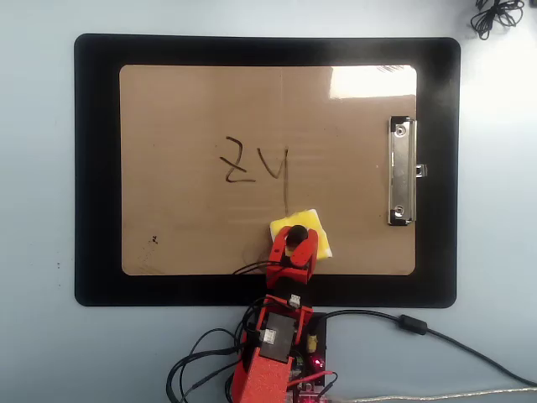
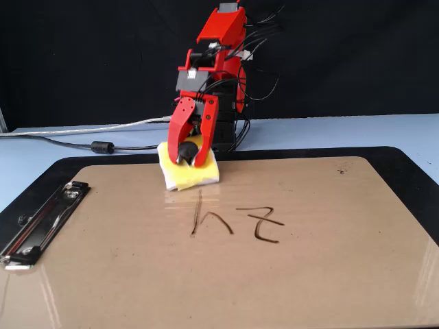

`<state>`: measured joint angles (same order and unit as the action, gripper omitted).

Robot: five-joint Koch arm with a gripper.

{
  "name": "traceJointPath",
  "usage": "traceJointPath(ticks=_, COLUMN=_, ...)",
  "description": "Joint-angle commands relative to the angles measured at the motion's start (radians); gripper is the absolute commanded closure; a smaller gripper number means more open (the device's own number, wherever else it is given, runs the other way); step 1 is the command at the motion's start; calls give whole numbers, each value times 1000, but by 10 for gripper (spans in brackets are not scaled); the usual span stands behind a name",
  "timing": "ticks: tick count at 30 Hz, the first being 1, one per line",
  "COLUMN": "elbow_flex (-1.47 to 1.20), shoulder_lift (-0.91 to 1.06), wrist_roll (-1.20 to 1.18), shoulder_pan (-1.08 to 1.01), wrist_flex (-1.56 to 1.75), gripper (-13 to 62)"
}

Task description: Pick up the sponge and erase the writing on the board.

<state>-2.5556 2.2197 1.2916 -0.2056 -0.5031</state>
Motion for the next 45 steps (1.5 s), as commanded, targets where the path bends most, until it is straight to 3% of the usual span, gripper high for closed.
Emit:
traceJointPath(ticks=1, elbow_flex=-40, shoulder_lift=31, wrist_roll=91, shoulder_pan=46, wrist_flex=213, gripper=574)
traceJointPath(ticks=4, elbow_flex=-98, shoulder_lift=-46, wrist_roll=167, shoulder_pan=77, wrist_flex=417, gripper=574)
traceJointPath(ticks=7, elbow_flex=-69, shoulder_lift=-270, wrist_roll=183, shoulder_pan=130, wrist_flex=600, gripper=574)
traceJointPath(ticks=11, elbow_flex=190, shoulder_lift=-643, wrist_roll=183, shoulder_pan=147, wrist_flex=739, gripper=574)
traceJointPath(ticks=14, elbow_flex=333, shoulder_lift=-770, wrist_roll=181, shoulder_pan=146, wrist_flex=738, gripper=574)
traceJointPath(ticks=17, elbow_flex=235, shoulder_lift=-676, wrist_roll=179, shoulder_pan=137, wrist_flex=707, gripper=574)
traceJointPath(ticks=22, elbow_flex=-84, shoulder_lift=-256, wrist_roll=178, shoulder_pan=115, wrist_flex=578, gripper=574)
traceJointPath(ticks=25, elbow_flex=-118, shoulder_lift=-121, wrist_roll=179, shoulder_pan=118, wrist_flex=457, gripper=574)
traceJointPath(ticks=27, elbow_flex=-104, shoulder_lift=-155, wrist_roll=186, shoulder_pan=121, wrist_flex=440, gripper=574)
traceJointPath(ticks=34, elbow_flex=451, shoulder_lift=-724, wrist_roll=278, shoulder_pan=178, wrist_flex=437, gripper=574)
traceJointPath(ticks=37, elbow_flex=535, shoulder_lift=-784, wrist_roll=301, shoulder_pan=233, wrist_flex=417, gripper=574)
traceJointPath(ticks=45, elbow_flex=94, shoulder_lift=-176, wrist_roll=310, shoulder_pan=239, wrist_flex=305, gripper=574)
